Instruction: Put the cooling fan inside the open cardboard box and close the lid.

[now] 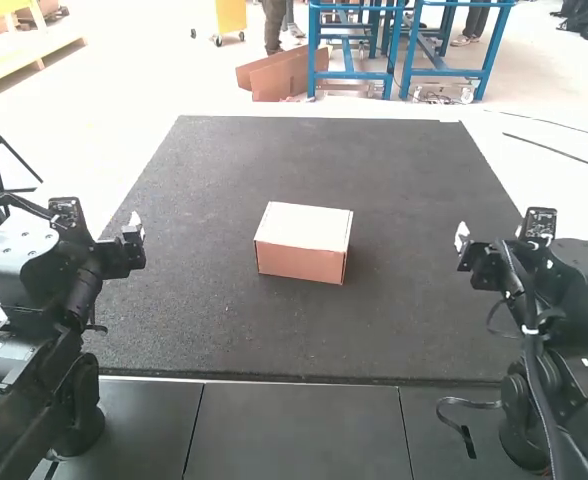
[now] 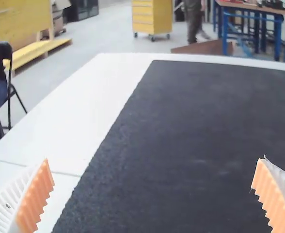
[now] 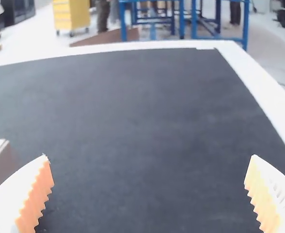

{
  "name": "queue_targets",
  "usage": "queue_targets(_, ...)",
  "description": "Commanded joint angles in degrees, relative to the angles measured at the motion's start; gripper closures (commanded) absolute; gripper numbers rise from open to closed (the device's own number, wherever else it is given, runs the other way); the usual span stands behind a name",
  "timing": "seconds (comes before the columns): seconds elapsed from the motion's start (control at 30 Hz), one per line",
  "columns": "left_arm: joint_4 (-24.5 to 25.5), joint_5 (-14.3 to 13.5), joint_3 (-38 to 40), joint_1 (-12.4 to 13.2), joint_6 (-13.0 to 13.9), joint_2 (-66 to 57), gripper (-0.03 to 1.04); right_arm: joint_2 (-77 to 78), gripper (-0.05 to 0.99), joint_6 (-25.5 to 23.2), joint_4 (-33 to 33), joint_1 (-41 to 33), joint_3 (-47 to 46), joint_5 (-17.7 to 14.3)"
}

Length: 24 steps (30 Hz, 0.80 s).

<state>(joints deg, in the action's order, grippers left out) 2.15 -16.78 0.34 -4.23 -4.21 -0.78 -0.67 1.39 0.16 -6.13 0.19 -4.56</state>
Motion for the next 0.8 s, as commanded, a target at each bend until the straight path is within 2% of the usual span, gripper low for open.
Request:
queue_targets(0.0,-0.22,-0.54,-0.51,-0.60,0.52,0.78,0.04,0.84,0.03,-1.56,-0.87,3.14,-0.27,-0.98)
queue_targets(0.13,-0.13,-0.54,-0.51,-3.86,1.39,0.78,0.04,0.84,0.03,-1.56,-0.78,5.08,-0.27,-0.98)
queue_targets(0.33,0.31,-0.54,-0.43,-10.62,1.66,0.78,0.04,0.84,0.03,-1.56,-0.52,5.87,-0.27,-0.98)
queue_targets(0.47,-0.40,-0.45,-0.43,-13.26,2.54,0.78,0.04,0.75,0.03,-1.56,0.80,5.87,-0.19,-0.54)
queue_targets(0.6,-0.48,-0.45,-0.43,-14.58,2.63,0.78,0.04,0.75,0.03,-1.56,0.80,5.78,-0.19,-0.54)
queue_targets(0.77,-0.66,-0.45,-0.43,-14.23,2.63,0.86,0.04,0.75,0.03,-1.56,0.80,5.78,-0.27,-0.45)
